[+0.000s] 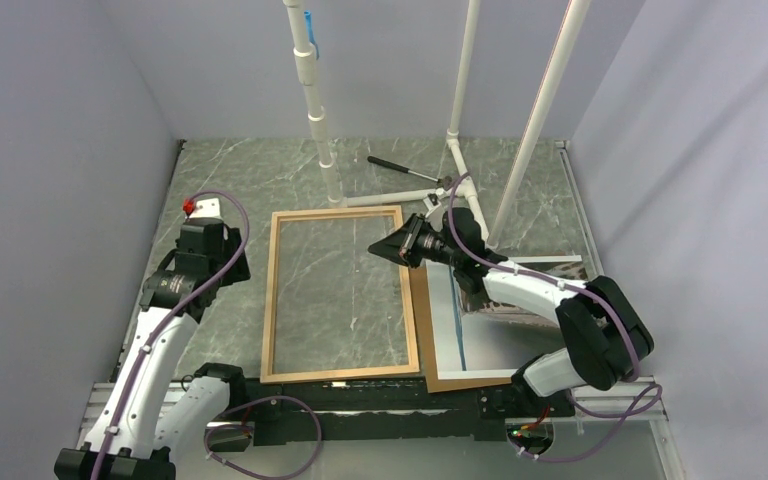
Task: Put the photo into the frame
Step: Place the photo frame item in the photo frame.
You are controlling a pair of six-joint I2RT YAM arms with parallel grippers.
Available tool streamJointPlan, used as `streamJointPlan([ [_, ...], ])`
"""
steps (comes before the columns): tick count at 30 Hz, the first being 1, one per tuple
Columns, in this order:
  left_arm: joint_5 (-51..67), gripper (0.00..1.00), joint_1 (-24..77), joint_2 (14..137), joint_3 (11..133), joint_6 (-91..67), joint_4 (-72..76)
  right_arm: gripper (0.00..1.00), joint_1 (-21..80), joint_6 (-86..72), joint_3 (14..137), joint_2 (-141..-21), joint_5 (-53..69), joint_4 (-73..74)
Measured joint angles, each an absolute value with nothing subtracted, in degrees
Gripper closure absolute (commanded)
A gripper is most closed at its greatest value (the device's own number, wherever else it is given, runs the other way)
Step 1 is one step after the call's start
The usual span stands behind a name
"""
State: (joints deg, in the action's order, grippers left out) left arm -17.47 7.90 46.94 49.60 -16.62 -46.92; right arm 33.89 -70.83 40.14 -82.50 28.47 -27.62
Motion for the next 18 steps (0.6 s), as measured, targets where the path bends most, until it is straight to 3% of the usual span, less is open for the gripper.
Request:
streamJointPlan([
  [18, -17.74, 0.32, 7.90, 47.40, 49.58, -16.58, -46.85, 1.00, 34.13, -73.06, 35.86, -85.08, 24.51, -34.41],
])
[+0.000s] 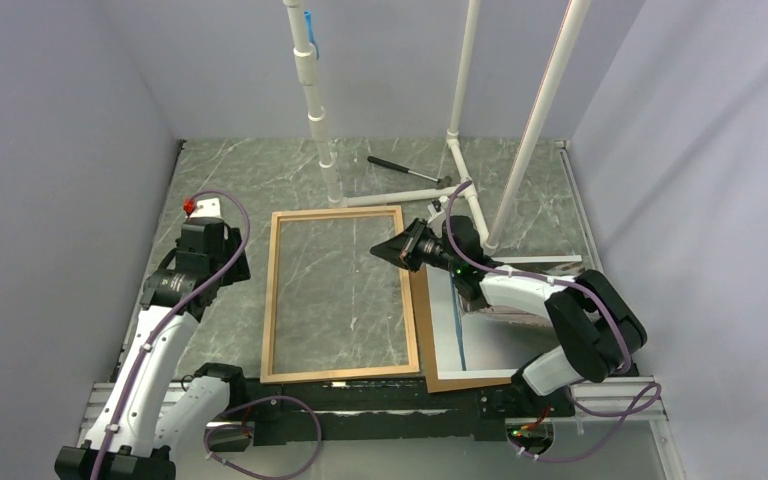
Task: Put the photo into the frame
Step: Place the photo frame item in the photo frame, then move the photo frame to the center of the board.
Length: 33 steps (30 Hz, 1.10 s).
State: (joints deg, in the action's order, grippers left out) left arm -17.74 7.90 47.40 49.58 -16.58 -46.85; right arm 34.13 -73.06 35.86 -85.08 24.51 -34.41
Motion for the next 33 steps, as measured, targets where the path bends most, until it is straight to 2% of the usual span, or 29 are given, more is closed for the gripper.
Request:
streamJointPlan([
  [9, -17.91, 0.32, 7.90, 47.62, 49.56, -16.58, -46.72, 1.00, 34.35, -76.58, 34.94, -86.87, 24.56, -38.98],
  [33, -17.91, 0.32, 7.90, 47.90, 49.50, -16.53, -46.57, 1.00, 35.70, -78.02, 34.94, -85.78, 24.36, -39.44],
])
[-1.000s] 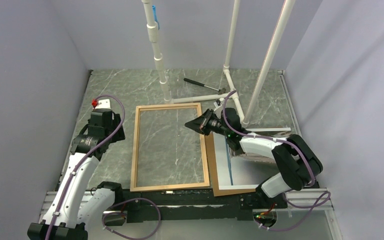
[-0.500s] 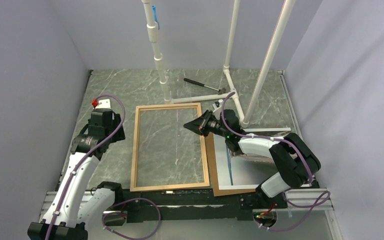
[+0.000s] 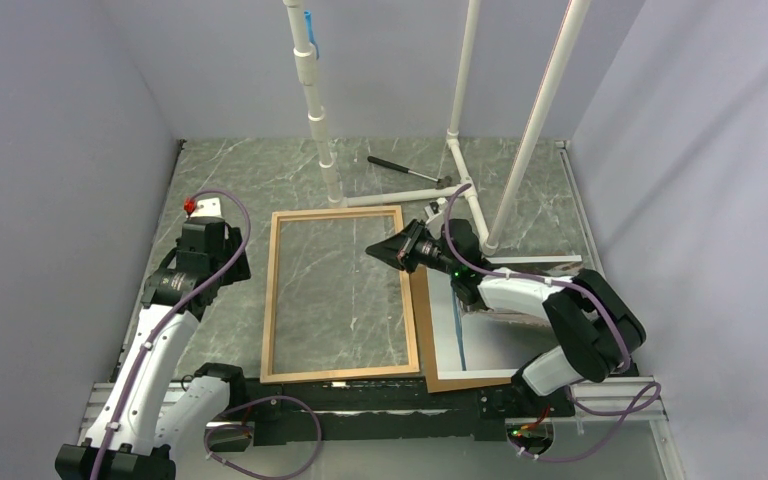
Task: Put the photo into the frame
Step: Move the photo frame to the center of the board.
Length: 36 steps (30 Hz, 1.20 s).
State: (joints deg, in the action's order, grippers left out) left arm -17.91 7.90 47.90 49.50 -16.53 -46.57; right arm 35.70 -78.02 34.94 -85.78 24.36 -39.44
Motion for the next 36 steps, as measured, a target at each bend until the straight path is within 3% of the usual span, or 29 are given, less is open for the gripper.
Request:
streamJointPlan([
  [36, -17.93, 0.31, 7.90, 48.60, 49.50, -16.14, -46.57, 1.00, 36.80, -78.13, 32.16, -86.91, 24.14, -39.97],
])
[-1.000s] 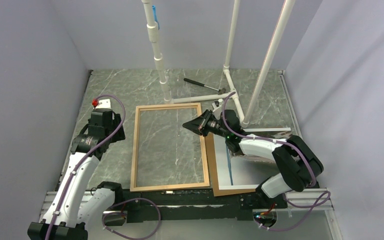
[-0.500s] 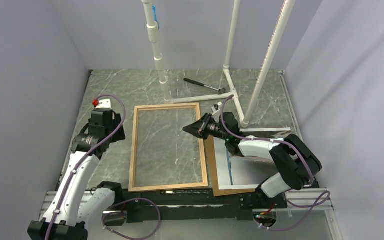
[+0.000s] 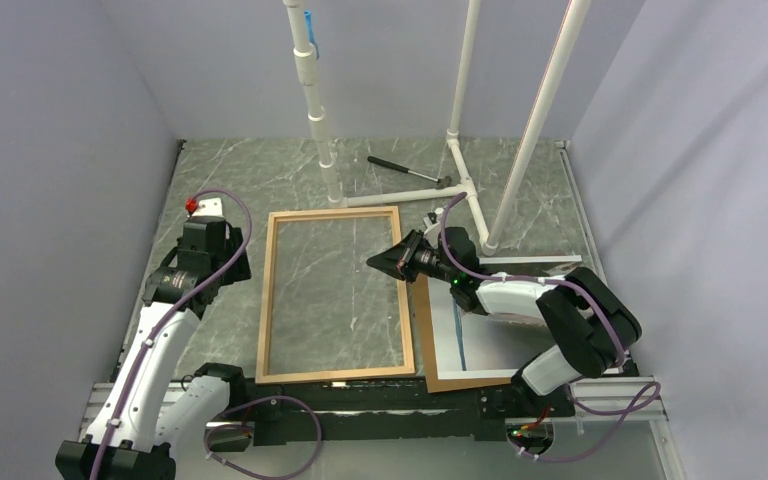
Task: Put the photo into the frame
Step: Move the photo frame to the center of the board, then place the photo frame item in the photo frame.
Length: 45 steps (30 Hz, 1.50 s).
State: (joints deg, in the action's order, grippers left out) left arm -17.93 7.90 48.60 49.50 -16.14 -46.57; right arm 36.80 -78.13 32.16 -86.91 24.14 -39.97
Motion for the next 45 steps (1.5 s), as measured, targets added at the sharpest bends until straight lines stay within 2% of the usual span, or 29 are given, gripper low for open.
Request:
streamJointPlan([
  [18, -16.73, 0.31, 7.90, 51.66, 49.50, -15.70, -46.48, 1.00, 36.73, -77.36, 32.10, -90.08, 26.15, -42.02],
  [23, -13.65, 0.34, 7.90, 55.96, 49.50, -15.73, -46.19, 1.00, 36.75, -76.97, 32.53, -90.08, 26.41, -42.04],
  [33, -4.75, 0.40, 7.68, 72.40, 49.01, -22.39, -44.31, 1.00, 36.75, -76.49, 33.82, -91.57, 27.33, -43.03],
  [45, 2.55, 0.41, 7.44, 73.54, 41.34, -27.16, -35.77, 1.00, 36.47, -76.51, 33.63, -94.87, 27.88, -46.70],
])
